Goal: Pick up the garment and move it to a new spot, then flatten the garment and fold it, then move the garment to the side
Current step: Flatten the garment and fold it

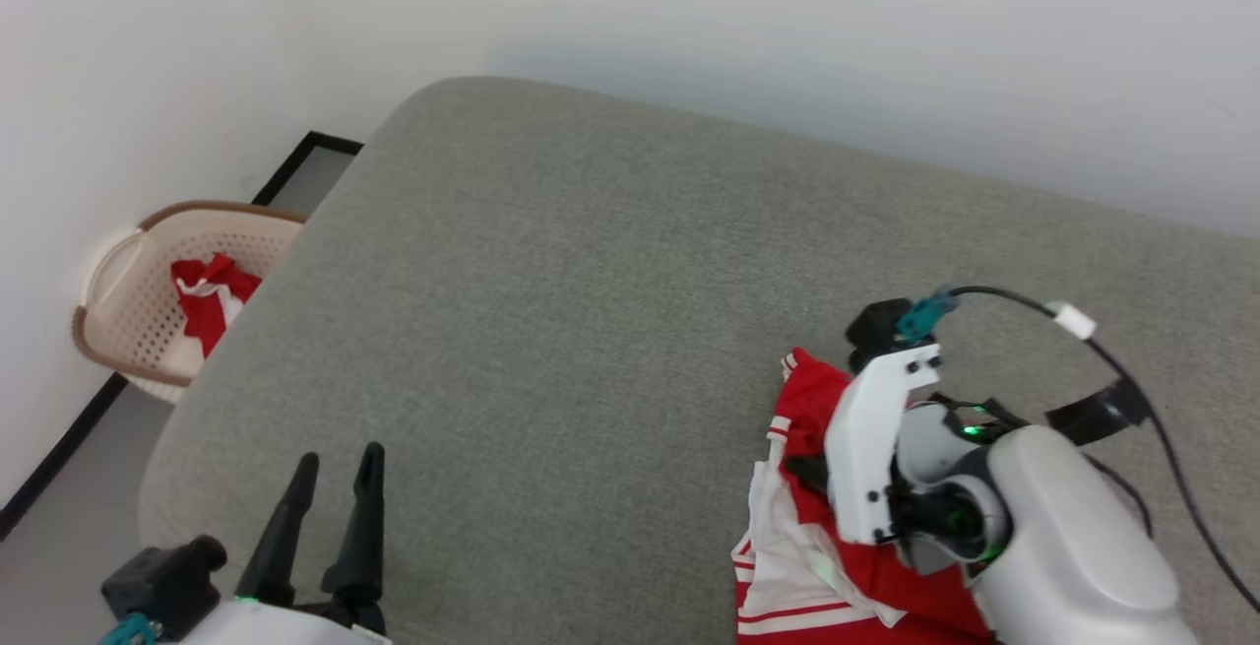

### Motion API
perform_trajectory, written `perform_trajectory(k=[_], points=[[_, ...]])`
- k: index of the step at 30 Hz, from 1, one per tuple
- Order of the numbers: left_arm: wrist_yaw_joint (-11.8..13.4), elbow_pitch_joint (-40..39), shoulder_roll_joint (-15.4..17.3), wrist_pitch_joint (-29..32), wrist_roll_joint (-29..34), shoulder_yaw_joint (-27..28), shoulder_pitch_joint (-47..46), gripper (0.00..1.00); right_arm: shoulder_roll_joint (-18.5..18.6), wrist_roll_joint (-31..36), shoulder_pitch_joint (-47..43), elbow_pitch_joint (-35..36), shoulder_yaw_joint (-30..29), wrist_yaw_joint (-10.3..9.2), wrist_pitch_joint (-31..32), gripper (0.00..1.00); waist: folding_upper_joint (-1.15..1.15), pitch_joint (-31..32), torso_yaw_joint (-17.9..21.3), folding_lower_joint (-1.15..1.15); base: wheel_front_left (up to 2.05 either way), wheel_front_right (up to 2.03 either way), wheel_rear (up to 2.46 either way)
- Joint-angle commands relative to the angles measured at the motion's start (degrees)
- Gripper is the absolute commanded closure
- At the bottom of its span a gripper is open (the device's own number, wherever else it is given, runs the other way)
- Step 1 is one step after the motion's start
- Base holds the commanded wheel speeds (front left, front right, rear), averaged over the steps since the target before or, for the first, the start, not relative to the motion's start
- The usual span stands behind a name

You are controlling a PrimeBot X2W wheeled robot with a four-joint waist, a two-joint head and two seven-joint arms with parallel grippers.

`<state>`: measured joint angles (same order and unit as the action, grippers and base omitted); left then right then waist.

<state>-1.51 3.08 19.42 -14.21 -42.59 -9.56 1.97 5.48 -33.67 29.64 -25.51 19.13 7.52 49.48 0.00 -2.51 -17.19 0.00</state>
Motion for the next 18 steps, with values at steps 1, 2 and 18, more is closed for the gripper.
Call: perform_trajectory(k=[1, 2, 18], points=[[-0.44, 0.33, -0.32, -0.34, 0.29, -0.16, -0.96, 0.0, -0.53, 0.61, 1.11, -1.62, 1.27, -0.07, -1.06, 1.0, 0.0, -0.43, -0.79, 0.0, 0.0, 0.0, 0.0], [-0.53, 0.55, -0.44, -0.38, 0.32, -0.26, -1.09, 0.0, -0.72, 0.72, 1.62, -2.84, 1.75, -0.07, -1.98, 1.0, 0.0, -0.53, -0.98, 0.0, 0.0, 0.0, 0.0], [-1.06, 1.81, -0.92, -0.76, 0.57, 1.16, -1.2, 0.0, -1.0, -3.76, 7.88, -10.61, 10.36, -0.07, -11.93, 0.0, 0.0, -0.84, 0.95, 0.0, 0.0, 0.0, 0.0]])
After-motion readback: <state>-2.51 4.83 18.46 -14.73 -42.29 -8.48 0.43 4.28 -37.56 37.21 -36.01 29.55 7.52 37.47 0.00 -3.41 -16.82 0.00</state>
